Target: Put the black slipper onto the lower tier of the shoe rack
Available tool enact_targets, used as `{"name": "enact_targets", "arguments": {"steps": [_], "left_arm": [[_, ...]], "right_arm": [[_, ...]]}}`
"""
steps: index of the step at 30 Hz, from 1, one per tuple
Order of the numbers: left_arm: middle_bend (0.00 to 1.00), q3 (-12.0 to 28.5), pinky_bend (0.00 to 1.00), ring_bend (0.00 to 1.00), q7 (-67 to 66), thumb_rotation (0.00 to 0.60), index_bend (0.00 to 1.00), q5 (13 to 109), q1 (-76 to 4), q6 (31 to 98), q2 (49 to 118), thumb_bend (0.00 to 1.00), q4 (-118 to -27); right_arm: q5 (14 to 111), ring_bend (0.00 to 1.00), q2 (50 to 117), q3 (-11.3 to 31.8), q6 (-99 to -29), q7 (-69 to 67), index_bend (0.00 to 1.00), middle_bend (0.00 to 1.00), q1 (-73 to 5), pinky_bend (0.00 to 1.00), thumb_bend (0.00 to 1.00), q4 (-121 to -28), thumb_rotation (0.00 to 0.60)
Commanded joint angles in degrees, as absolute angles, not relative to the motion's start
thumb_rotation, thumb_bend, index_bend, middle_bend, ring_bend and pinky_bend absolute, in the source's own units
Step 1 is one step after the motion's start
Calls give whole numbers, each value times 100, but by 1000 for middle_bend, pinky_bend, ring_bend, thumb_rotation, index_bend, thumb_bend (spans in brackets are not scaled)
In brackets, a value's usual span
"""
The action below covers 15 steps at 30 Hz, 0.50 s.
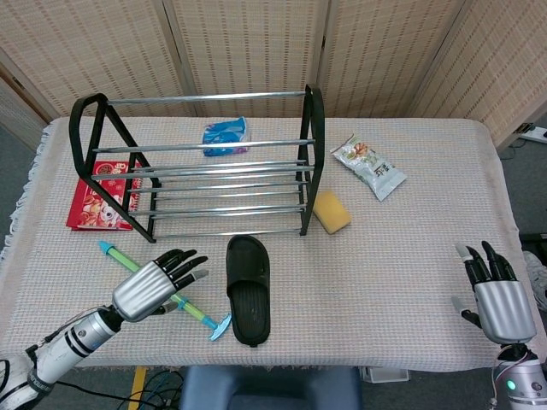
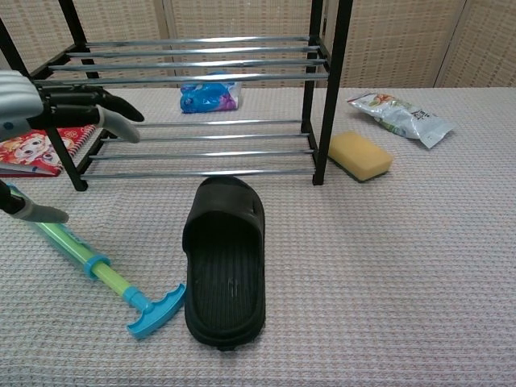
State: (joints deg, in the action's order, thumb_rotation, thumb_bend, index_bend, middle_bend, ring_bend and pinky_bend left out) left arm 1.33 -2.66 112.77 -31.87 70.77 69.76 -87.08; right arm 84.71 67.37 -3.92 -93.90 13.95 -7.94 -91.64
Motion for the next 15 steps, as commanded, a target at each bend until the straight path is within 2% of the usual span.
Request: {"name": "enact_targets", "arguments": {"steps": [1,15], "left_arm": [[154,93,251,141,-256,600,226,11363,-3376,6909,7046,152,-8616],[153,-281,251,141,-435,600,179,11936,-4372,6000,7190,152,-8271]], "right_arm": [[8396,17,6685,-260,-9331,1367,0,142,-721,155,209,-9183,600],[8302,14,6545,68,-9272,1408,0,142,-560,143,208,-9326,600]]}}
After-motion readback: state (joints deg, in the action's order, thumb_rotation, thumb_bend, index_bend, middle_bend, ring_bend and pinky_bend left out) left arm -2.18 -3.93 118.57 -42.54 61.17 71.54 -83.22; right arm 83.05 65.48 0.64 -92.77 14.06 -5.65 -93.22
